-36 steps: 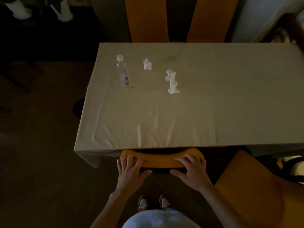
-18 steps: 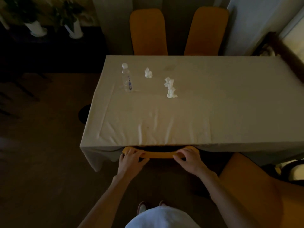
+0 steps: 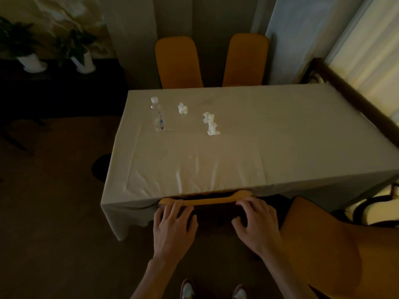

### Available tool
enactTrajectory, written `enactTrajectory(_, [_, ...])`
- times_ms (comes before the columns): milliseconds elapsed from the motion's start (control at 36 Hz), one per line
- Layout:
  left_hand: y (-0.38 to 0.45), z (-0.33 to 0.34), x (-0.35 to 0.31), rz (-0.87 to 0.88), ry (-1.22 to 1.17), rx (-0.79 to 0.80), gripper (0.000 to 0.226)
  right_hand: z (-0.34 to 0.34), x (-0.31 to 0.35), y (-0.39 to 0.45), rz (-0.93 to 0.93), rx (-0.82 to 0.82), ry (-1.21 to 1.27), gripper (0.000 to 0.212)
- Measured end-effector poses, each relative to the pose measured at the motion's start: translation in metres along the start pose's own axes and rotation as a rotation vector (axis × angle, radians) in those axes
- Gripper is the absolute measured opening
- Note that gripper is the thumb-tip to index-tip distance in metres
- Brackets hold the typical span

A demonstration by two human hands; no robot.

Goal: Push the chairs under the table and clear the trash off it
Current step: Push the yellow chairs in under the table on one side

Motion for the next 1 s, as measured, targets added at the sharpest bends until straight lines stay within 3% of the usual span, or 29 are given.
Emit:
enactTrajectory(361, [-0.053, 0.036, -0.09, 0.215, 0.031, 0.07, 0.034, -0.014, -0.066, -0.118, 0.205, -0.065, -0.027, 0.048])
enactTrajectory(611, [-0.09, 0.065, -0.214, 0.359, 0.04, 0.104, 0.035, -0.044, -0.159, -0.22, 0.345, -0.116, 0.022, 0.048])
enactTrajectory(1000, [-0.164, 0.121, -0.382, 0.398, 0.092, 0.166, 0.032, -0.08, -0.309, -0.353, 0.458, -0.13, 0.088, 0.045])
Point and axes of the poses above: each hand's wrist, its own y-axis towards the middle knuckle, its own z-axis out of the palm, x = y × z, the point moved 9 cm from there along y, towards the middle knuckle, and after that the axes turned 11 degrees about x, right-handed, at the moved point
